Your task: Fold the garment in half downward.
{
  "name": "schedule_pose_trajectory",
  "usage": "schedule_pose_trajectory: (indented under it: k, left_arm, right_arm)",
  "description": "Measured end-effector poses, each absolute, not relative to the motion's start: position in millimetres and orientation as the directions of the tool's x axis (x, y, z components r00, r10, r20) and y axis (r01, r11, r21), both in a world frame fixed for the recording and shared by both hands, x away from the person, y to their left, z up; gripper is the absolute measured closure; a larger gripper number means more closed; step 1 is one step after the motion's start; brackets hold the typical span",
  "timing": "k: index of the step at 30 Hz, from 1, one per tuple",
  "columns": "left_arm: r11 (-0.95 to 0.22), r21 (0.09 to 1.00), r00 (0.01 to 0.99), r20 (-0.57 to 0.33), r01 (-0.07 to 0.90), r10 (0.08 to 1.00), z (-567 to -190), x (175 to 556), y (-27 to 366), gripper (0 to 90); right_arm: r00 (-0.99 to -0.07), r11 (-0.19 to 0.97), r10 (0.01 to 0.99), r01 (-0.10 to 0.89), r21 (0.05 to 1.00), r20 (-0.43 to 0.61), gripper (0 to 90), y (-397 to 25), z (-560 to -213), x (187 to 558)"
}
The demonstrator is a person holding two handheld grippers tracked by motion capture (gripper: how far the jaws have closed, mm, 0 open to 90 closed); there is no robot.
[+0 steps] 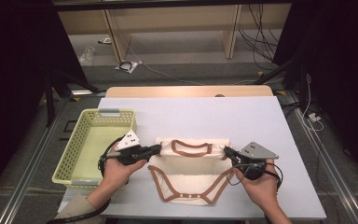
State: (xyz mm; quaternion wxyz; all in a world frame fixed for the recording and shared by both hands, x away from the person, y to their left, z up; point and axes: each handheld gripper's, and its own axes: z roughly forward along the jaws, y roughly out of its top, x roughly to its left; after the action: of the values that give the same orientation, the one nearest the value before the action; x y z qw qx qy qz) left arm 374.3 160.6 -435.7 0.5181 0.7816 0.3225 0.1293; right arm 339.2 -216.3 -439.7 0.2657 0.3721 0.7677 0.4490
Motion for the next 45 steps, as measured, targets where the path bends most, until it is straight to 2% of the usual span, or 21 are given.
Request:
schedule_pose_trajectory:
  k: [45]
  left_arm:
    - [-0.268, 0.882, 0.764, -0.145, 0.388, 0.628, -439.0, 364.1, 161.4, 87.6]
  right_arm:
    - [-0.6, 0.329, 0.797, 0.343, 0.88, -0.064, 87.6, -217.4, -441.6, 326.9]
